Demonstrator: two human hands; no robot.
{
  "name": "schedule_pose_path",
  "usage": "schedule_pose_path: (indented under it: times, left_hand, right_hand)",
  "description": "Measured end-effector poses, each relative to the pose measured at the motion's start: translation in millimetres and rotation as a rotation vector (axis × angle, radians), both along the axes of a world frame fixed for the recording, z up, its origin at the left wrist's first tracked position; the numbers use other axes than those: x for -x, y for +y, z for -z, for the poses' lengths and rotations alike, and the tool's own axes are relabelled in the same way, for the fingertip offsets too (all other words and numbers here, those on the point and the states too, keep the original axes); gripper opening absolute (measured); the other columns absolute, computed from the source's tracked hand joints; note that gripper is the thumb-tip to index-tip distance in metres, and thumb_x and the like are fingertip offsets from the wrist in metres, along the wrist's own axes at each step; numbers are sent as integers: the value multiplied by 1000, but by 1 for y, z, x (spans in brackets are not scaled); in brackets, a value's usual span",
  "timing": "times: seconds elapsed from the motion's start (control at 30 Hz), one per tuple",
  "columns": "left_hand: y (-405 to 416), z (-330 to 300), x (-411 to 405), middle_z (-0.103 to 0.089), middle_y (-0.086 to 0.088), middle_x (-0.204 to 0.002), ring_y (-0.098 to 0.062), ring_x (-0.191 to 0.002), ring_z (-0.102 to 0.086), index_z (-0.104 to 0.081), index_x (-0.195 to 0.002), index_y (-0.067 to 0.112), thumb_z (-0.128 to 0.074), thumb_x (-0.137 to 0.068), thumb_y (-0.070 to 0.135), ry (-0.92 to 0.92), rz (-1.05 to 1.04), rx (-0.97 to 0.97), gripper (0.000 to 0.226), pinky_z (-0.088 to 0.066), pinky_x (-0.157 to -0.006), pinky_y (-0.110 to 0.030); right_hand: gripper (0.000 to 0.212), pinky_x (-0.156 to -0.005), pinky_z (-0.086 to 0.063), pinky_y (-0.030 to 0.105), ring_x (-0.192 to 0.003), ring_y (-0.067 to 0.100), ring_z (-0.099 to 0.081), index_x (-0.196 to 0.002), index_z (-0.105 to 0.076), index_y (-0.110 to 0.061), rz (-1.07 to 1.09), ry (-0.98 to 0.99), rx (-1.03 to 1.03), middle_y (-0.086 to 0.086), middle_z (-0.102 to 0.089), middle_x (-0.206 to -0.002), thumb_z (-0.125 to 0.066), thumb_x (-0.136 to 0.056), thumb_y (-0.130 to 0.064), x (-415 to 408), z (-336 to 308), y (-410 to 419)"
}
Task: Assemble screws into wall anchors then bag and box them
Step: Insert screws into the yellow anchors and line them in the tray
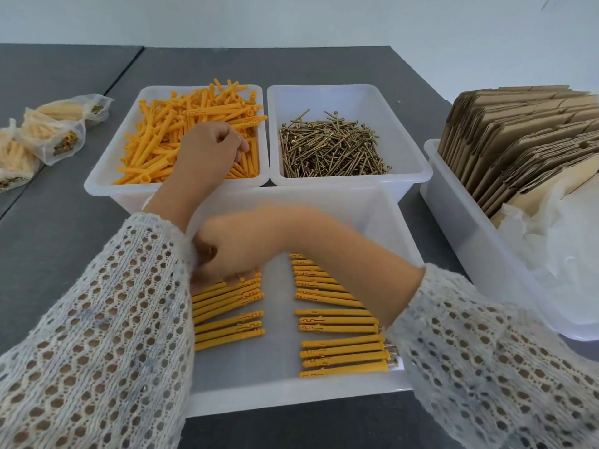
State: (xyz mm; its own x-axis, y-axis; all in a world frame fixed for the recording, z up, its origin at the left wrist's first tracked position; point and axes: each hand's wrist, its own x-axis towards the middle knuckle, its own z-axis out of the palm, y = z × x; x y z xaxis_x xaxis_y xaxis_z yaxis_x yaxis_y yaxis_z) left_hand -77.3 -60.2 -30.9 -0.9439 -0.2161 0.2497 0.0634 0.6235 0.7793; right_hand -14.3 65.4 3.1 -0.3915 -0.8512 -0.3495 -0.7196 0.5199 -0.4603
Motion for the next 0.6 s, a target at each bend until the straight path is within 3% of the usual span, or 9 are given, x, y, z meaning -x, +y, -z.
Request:
schedule_pose_path:
  times: [0.13, 0.27, 0.37, 0.47, 0.53, 0.6]
  left_hand:
    - [-3, -1, 3, -64, 7, -71, -8, -60, -55, -69, -79, 18, -47, -96, 15, 5, 17, 73, 28, -43, -56, -19]
    - [-8, 6, 8, -70, -16, -95, -32, -88, -64, -68, -93, 3, -56, -90, 5, -10, 31, 300, 13, -49, -74, -35]
    - [-3, 10, 4, -67, -10, -98, -29, -90, -60, -65, -94, 14, -54, -90, 18, 59, -79, 379, 13, -47, -74, -38]
    - [3, 10, 3, -55, -13, -123, -37, -118, -47, -63, -116, 23, -52, -92, 29, 15, -152, 513, 27, -43, -93, -50]
    - [5, 9, 4, -46, -15, -137, -40, -131, -34, -58, -129, 26, -49, -94, 32, -132, -146, 603, 36, -33, -103, -56]
    - [7, 7, 5, -43, -14, -142, -41, -134, -30, -58, -132, 29, -45, -97, 35, -212, -103, 642, 37, -30, -107, -57]
  right_hand:
    - [29, -52, -40, 12, -47, 3, -45, -77, -60, -2, 173, -24, 385, -2, -58, -61, -57, -99, -21, 10, -8, 11]
    - [17, -60, -37, 18, -61, 4, -47, -81, -54, -12, 430, 274, 726, -6, -51, -68, -56, -97, -17, 19, 2, 12]
    - [11, -63, -40, 32, -75, 17, -51, -88, -52, -17, 582, 583, 672, -4, -52, -79, -49, -97, -21, 40, 10, 20]
    - [19, -79, -47, 35, -101, 26, -52, -109, -55, -10, 763, 745, 389, 8, -57, -107, -44, -97, -21, 73, 19, 44]
    - [30, -90, -46, 42, -113, 32, -49, -120, -51, -8, 925, 601, 204, 13, -55, -120, -43, -96, -23, 88, 26, 65]
    - [28, -84, -44, 41, -106, 32, -52, -114, -51, -10, 1020, 393, 118, 9, -57, -110, -42, -94, -27, 93, 29, 75]
